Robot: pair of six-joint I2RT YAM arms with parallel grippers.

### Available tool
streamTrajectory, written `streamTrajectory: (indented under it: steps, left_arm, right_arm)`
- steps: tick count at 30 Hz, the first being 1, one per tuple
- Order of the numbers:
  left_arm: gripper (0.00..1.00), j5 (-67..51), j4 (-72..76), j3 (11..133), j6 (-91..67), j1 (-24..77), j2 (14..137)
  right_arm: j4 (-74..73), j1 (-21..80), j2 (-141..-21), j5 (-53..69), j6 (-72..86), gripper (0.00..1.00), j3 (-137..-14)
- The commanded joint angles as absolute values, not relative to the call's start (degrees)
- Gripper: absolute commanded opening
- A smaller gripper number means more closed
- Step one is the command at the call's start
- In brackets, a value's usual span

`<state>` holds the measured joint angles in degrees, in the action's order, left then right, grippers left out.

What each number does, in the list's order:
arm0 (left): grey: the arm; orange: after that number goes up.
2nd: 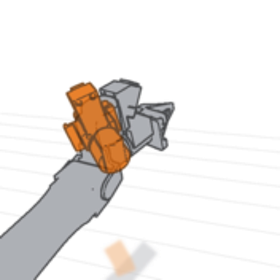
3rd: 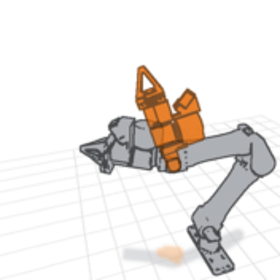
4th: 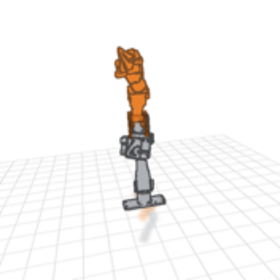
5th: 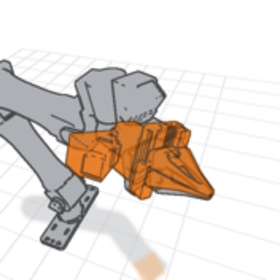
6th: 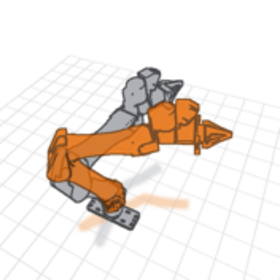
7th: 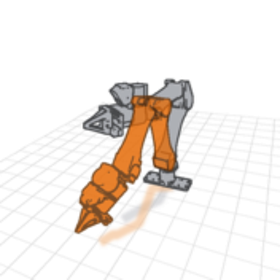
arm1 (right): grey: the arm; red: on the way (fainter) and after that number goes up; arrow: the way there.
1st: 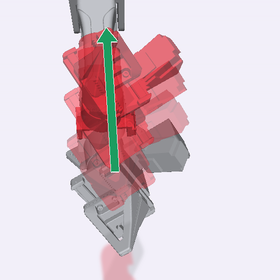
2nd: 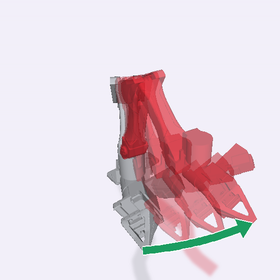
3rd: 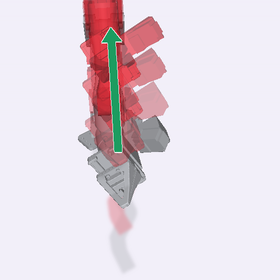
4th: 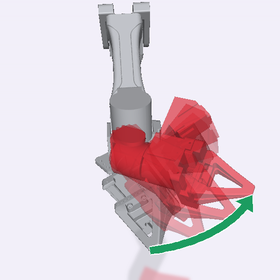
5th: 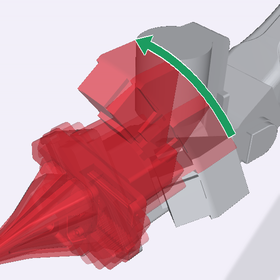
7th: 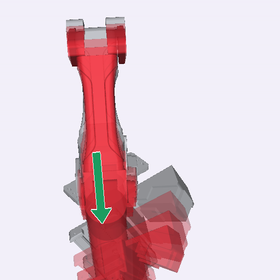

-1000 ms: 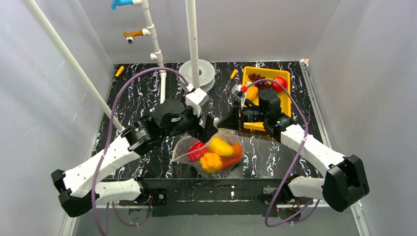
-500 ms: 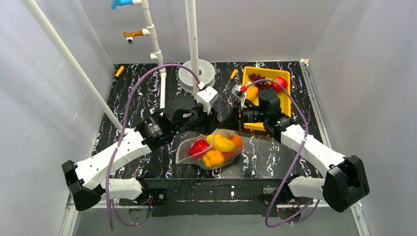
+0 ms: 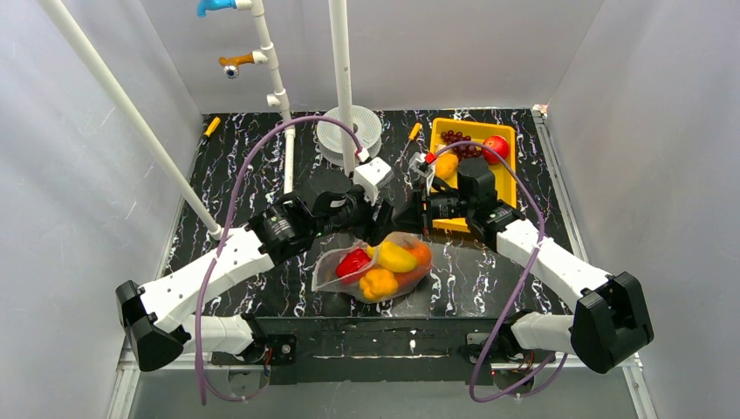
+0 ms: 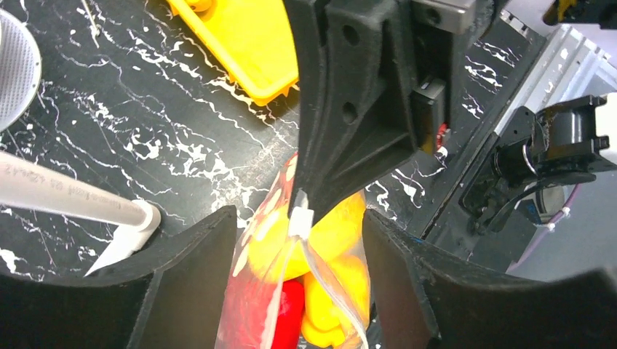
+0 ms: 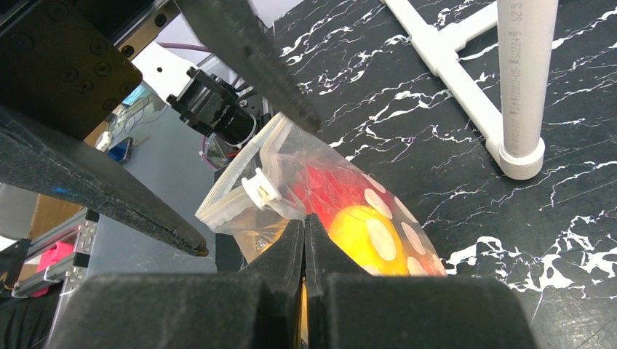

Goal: Place the food in the zip-top bag and seal the zipper
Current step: Zip the zipper food storage bag at the center of the board.

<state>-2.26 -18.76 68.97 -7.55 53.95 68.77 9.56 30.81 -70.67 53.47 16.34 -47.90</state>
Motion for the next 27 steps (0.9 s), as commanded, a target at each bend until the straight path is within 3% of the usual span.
streamTrajectory:
  steps: [1, 3, 5, 10, 17, 27]
  left_arm:
    - [0.64, 0.1, -19.9, 68.9, -9.1, 52.6, 66.7]
    - [0.63, -4.6, -18.8, 68.3, -10.3, 51.6, 66.2]
    - [0.52, -8.9, -18.7, 68.1, -11.5, 50.5, 66.7]
    - [0.34, -11.0, -19.9, 67.9, -11.3, 49.6, 68.0]
    - [0.3, -13.3, -19.3, 67.4, -10.6, 49.6, 68.2]
    - [0.02, -12.3, -20.6, 67.9, -9.5, 49.6, 69.8]
  right_arm:
    - [10.8, 30.7, -70.8, 55.4, 16.5, 0.01, -50.5]
    - [10.9, 30.7, -70.8, 55.5, 16.5, 0.01, -50.4]
    - [10.8, 30.7, -70.8, 55.5, 16.4, 0.01, -50.6]
    - [10.4, 30.7, -70.7, 55.6, 16.2, 0.01, -50.8]
    - [10.0, 30.7, -70.7, 55.6, 16.1, 0.01, -51.2]
    - [9.4, 30.8, -70.5, 57.8, 15.1, 0.01, -51.4]
